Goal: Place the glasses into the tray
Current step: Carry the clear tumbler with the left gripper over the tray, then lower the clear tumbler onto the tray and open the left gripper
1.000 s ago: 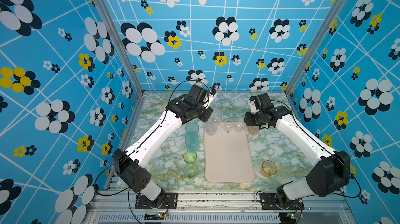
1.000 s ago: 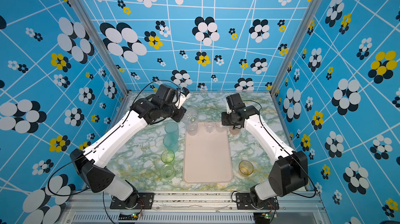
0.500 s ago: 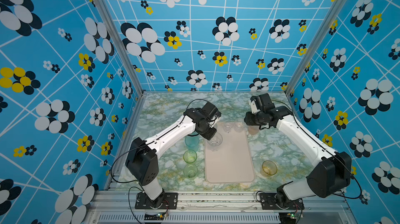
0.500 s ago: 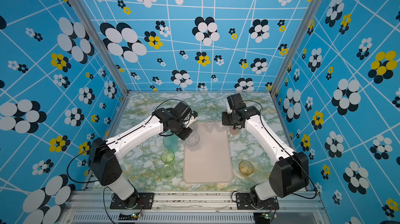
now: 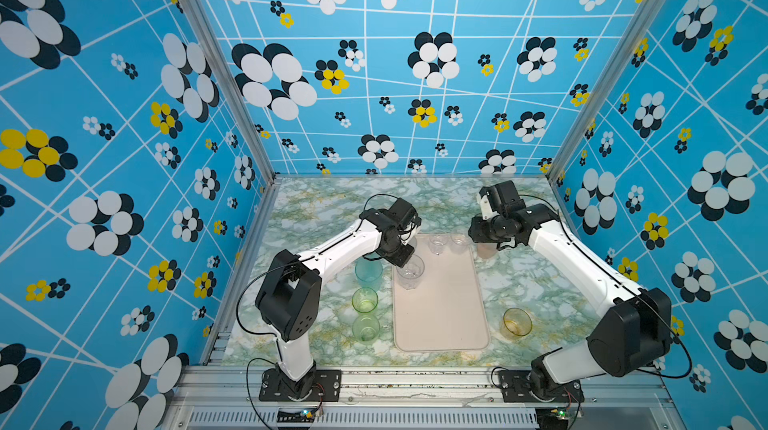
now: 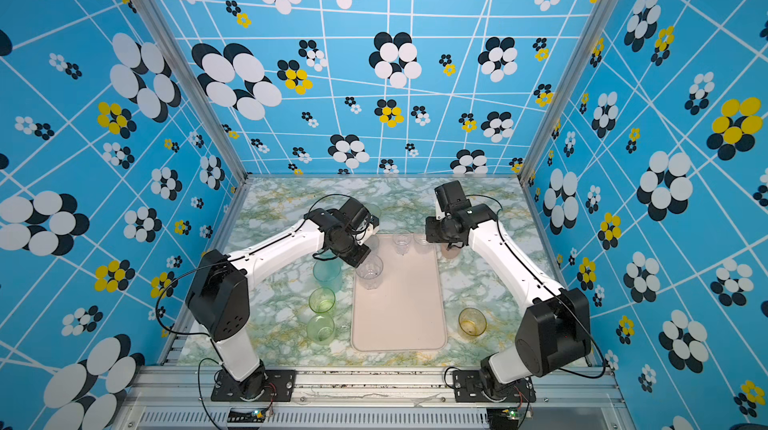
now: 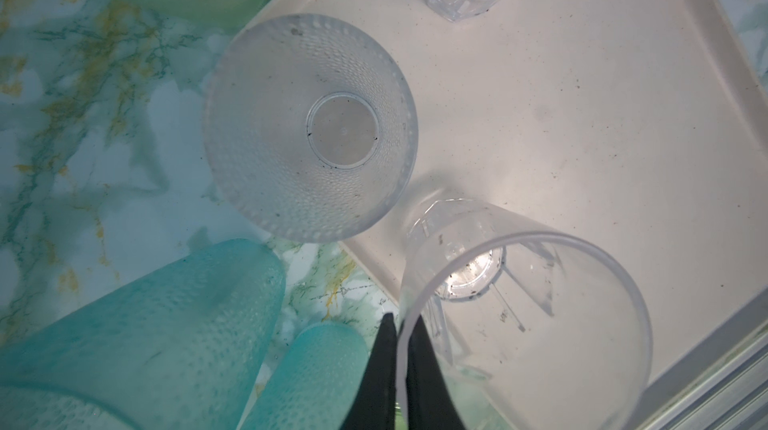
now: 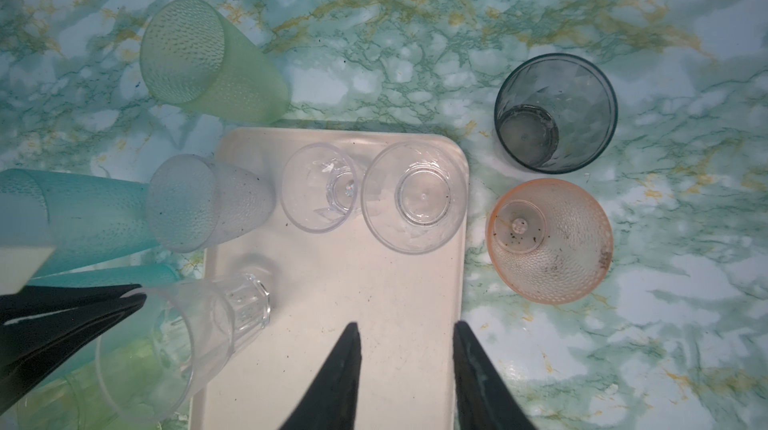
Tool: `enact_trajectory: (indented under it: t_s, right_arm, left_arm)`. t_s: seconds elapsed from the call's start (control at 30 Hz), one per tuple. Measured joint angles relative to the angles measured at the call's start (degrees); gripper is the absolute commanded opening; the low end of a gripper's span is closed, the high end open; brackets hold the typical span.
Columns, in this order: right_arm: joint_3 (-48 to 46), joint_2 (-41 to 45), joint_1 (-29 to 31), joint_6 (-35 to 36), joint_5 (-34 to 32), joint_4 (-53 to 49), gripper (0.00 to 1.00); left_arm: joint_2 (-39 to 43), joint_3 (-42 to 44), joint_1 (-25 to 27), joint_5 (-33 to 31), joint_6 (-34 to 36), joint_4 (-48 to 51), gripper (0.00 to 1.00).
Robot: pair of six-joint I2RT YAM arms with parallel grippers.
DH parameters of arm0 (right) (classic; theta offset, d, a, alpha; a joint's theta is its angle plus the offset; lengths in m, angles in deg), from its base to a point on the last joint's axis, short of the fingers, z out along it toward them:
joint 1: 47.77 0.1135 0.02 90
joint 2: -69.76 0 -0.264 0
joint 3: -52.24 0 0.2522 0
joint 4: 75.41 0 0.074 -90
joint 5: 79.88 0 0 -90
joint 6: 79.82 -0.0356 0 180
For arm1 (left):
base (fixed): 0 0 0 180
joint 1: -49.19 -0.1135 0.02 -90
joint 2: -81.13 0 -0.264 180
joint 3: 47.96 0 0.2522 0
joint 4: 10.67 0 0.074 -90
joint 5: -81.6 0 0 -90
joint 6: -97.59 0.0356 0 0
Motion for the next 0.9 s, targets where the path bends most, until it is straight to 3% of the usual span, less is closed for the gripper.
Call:
enact_trajectory:
  t_s: [0.9]
  right_arm:
    - [0.0, -2.4, -0.2, 0.0, 0.0, 0.0, 0.39]
  left_arm:
    - [-4.7, -3.6, -2.4, -2.8, 1.6, -1.3, 0.02]
